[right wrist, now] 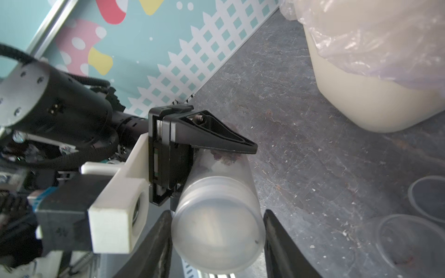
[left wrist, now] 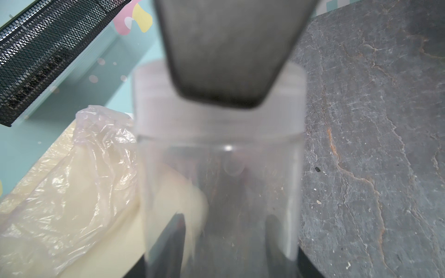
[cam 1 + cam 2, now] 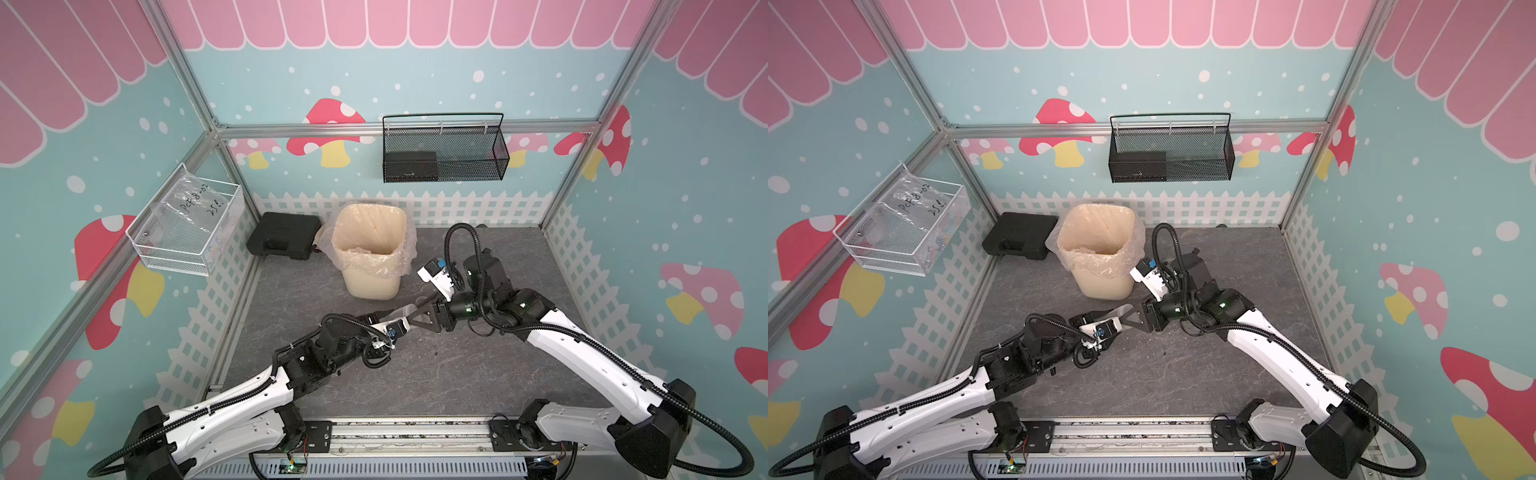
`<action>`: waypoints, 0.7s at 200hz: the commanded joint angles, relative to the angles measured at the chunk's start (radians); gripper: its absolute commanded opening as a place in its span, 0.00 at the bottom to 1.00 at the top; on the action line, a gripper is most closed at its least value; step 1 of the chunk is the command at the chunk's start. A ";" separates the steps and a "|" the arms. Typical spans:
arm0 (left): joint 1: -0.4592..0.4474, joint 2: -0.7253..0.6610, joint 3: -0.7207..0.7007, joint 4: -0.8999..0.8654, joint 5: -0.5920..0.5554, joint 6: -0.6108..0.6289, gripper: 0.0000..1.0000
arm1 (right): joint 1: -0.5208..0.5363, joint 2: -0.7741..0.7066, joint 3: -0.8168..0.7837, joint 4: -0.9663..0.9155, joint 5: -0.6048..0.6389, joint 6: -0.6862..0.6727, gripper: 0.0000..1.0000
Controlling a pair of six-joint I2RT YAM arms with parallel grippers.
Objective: Empty the moldy dried flower tea in the jars
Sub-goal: Unscrew the lid from the jar.
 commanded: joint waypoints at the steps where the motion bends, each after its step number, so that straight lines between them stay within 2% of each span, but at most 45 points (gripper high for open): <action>1: -0.005 -0.005 0.027 0.024 0.012 0.015 0.40 | -0.001 0.030 0.057 -0.065 -0.010 -0.145 0.27; 15: -0.005 -0.003 0.027 0.022 0.033 0.012 0.40 | 0.001 0.040 0.084 -0.091 0.023 -0.296 0.17; 37: -0.004 -0.006 0.028 0.002 0.103 0.002 0.40 | 0.002 0.024 0.093 -0.099 0.091 -0.701 0.04; 55: -0.004 -0.011 0.028 -0.013 0.179 -0.019 0.40 | 0.003 -0.009 0.070 -0.034 0.134 -1.018 0.00; 79: -0.004 -0.011 0.030 -0.028 0.249 -0.046 0.40 | 0.004 -0.013 0.064 0.010 0.133 -1.277 0.00; 97: -0.004 -0.003 0.037 -0.048 0.268 -0.053 0.40 | 0.005 0.008 0.083 -0.029 0.100 -1.418 0.01; 123: -0.004 -0.002 0.039 -0.064 0.253 -0.049 0.40 | 0.005 0.014 0.070 -0.021 0.097 -1.492 0.03; 140: -0.004 -0.005 0.037 -0.064 0.247 -0.045 0.40 | 0.006 0.006 0.054 -0.015 0.099 -1.511 0.25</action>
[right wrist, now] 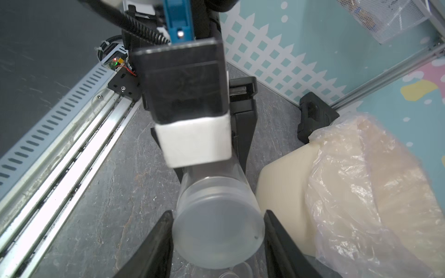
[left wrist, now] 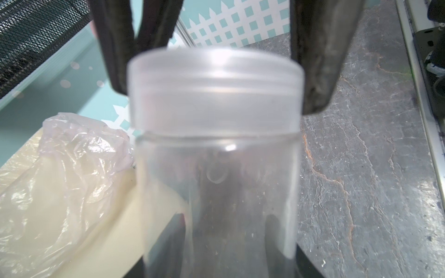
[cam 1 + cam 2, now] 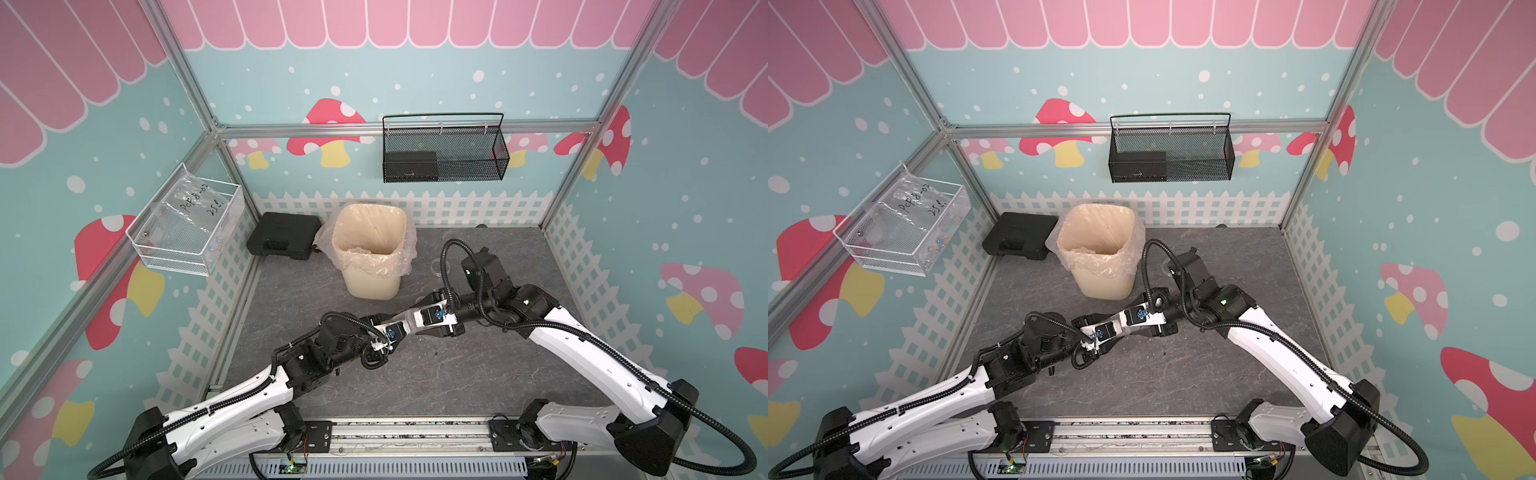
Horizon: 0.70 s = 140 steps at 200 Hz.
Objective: Empty the moldy dried flower tea in the jars
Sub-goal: Unscrew the lid from the jar.
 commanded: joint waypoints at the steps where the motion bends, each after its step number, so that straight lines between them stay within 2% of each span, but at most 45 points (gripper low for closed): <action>1: -0.018 -0.005 0.032 -0.032 0.121 -0.010 0.40 | -0.010 0.002 -0.010 0.129 0.077 -0.195 0.26; 8: -0.018 -0.004 0.032 -0.029 0.115 -0.009 0.40 | -0.010 -0.008 -0.023 0.148 0.073 -0.170 0.37; 18: -0.018 -0.005 0.031 -0.022 0.098 -0.004 0.40 | -0.009 -0.032 -0.053 0.200 0.053 -0.096 0.69; 26: -0.018 -0.003 0.031 -0.017 0.077 -0.003 0.40 | -0.010 -0.060 -0.081 0.242 0.018 -0.013 0.90; 32: -0.018 -0.001 0.030 -0.015 0.060 0.000 0.40 | -0.010 -0.086 -0.104 0.272 -0.015 0.055 0.99; 65: -0.018 -0.010 0.018 0.015 -0.016 0.025 0.40 | -0.010 -0.270 -0.294 0.527 -0.139 0.539 0.99; 76: -0.018 -0.012 0.015 0.028 -0.036 0.035 0.41 | -0.011 -0.327 -0.349 0.589 -0.134 0.696 0.95; 86: -0.018 -0.013 0.015 0.037 -0.052 0.040 0.41 | -0.011 -0.363 -0.378 0.626 -0.081 0.874 0.90; 98: -0.018 -0.012 0.016 0.042 -0.064 0.046 0.41 | -0.011 -0.370 -0.371 0.607 -0.008 1.057 0.86; 114: -0.018 -0.012 0.019 0.044 -0.078 0.049 0.41 | -0.012 -0.336 -0.306 0.504 0.082 1.233 0.85; 140: -0.018 -0.015 0.018 0.044 -0.085 0.051 0.41 | -0.012 -0.240 -0.209 0.345 0.183 1.411 0.80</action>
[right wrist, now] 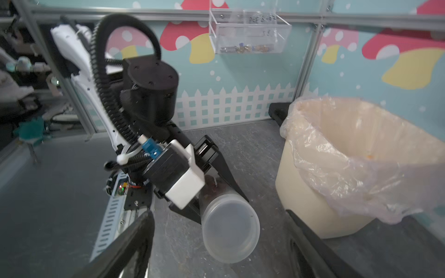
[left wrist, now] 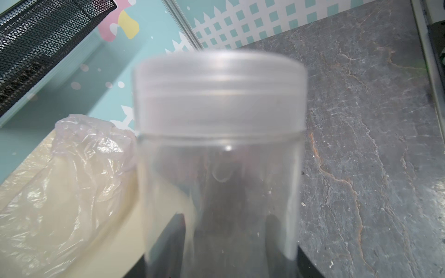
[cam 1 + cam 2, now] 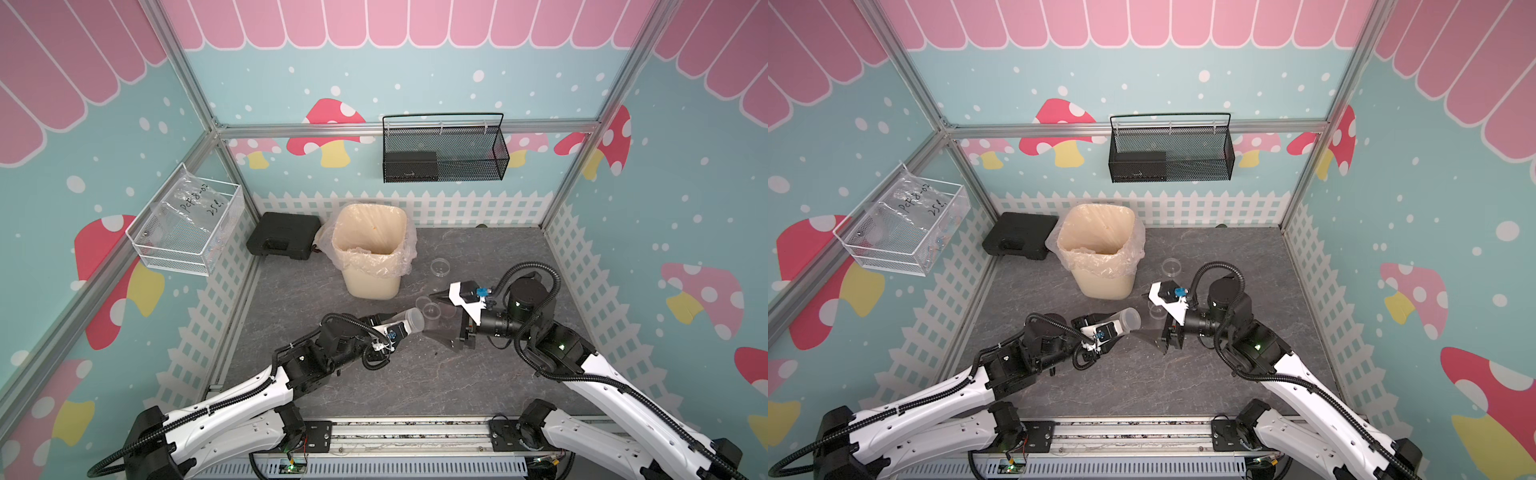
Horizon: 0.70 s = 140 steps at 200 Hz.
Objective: Empty the moldy dried flower tea in the jars
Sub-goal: Unscrew the lid from the jar.
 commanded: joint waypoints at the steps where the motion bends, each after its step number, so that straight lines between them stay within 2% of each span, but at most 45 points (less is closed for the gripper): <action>1: -0.004 -0.015 0.017 0.026 -0.024 0.024 0.41 | -0.003 0.073 0.074 -0.127 0.123 0.328 0.80; 37: -0.004 -0.017 0.019 0.019 -0.022 0.022 0.41 | -0.002 0.167 0.123 -0.194 0.064 0.379 0.75; 121: -0.004 -0.021 0.019 0.013 -0.030 0.026 0.41 | 0.005 0.221 0.118 -0.234 -0.053 0.331 0.72; 140: -0.004 -0.017 0.022 0.011 -0.029 0.027 0.41 | 0.008 0.233 0.125 -0.237 -0.052 0.312 0.65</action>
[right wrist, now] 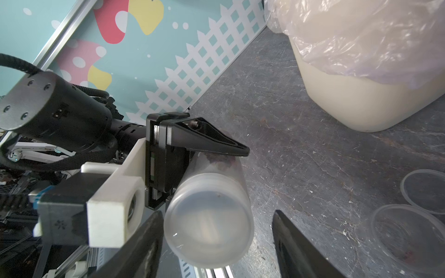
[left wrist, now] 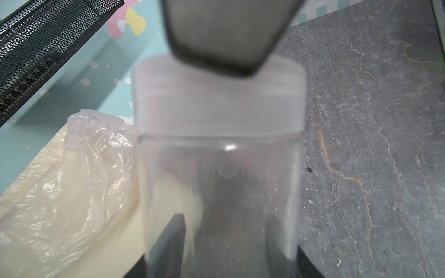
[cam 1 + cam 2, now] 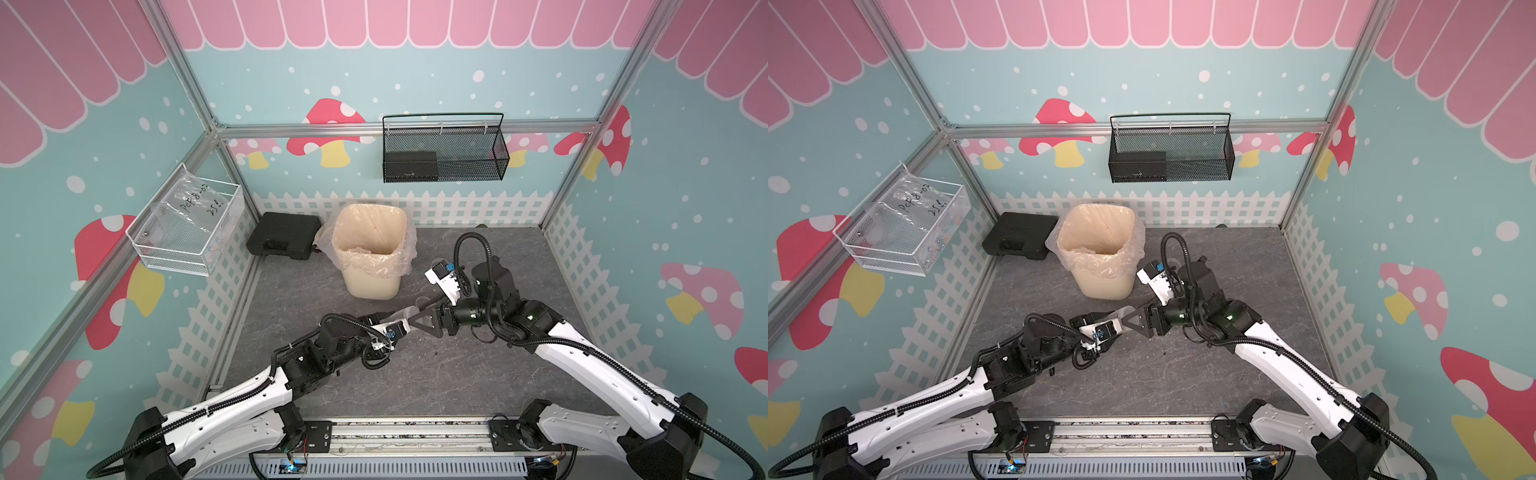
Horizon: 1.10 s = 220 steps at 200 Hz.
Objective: Empty the moldy dried flower tea in the jars
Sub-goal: Unscrew the lid from the jar.
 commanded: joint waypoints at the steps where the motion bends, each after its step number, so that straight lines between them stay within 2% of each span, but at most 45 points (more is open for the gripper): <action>1: -0.004 -0.009 0.022 0.020 0.000 0.023 0.41 | 0.006 0.019 0.026 -0.029 -0.017 -0.026 0.64; 27: -0.004 -0.006 0.023 0.018 -0.001 0.023 0.41 | 0.007 0.042 0.049 -0.045 -0.025 -0.073 0.51; 41: -0.005 -0.004 0.024 0.016 0.003 0.021 0.41 | 0.007 0.057 0.063 -0.053 -0.035 -0.106 0.48; 51: -0.005 -0.003 0.025 0.014 0.007 0.021 0.41 | 0.008 0.071 0.075 -0.060 -0.047 -0.153 0.44; 61: -0.004 -0.003 0.025 0.011 0.013 0.020 0.41 | 0.009 0.079 0.083 -0.068 -0.049 -0.217 0.36; 77: -0.004 -0.006 0.025 0.004 0.026 0.016 0.40 | 0.012 0.075 0.087 -0.090 -0.050 -0.403 0.21; 88: -0.004 -0.011 0.025 0.001 0.046 0.012 0.40 | 0.014 0.059 0.083 -0.102 -0.051 -0.598 0.10; 100: -0.004 -0.013 0.021 0.001 0.073 0.006 0.40 | 0.014 0.030 0.082 -0.103 -0.011 -0.814 0.04; 117: -0.004 -0.015 0.020 0.001 0.090 0.002 0.41 | 0.015 0.008 0.101 -0.092 0.069 -1.020 0.02; 131: -0.004 -0.015 0.020 0.001 0.088 0.006 0.41 | 0.017 0.003 0.122 -0.107 0.090 -1.195 0.02; 150: -0.005 -0.015 0.019 0.001 0.088 0.012 0.40 | 0.020 0.001 0.133 -0.108 0.092 -1.350 0.01; 185: -0.004 -0.014 0.017 0.003 0.087 0.016 0.40 | 0.023 0.017 0.137 -0.113 0.113 -1.476 0.01; 220: -0.004 -0.005 0.016 0.001 0.081 0.018 0.41 | 0.023 0.002 0.114 -0.103 0.141 -1.488 0.00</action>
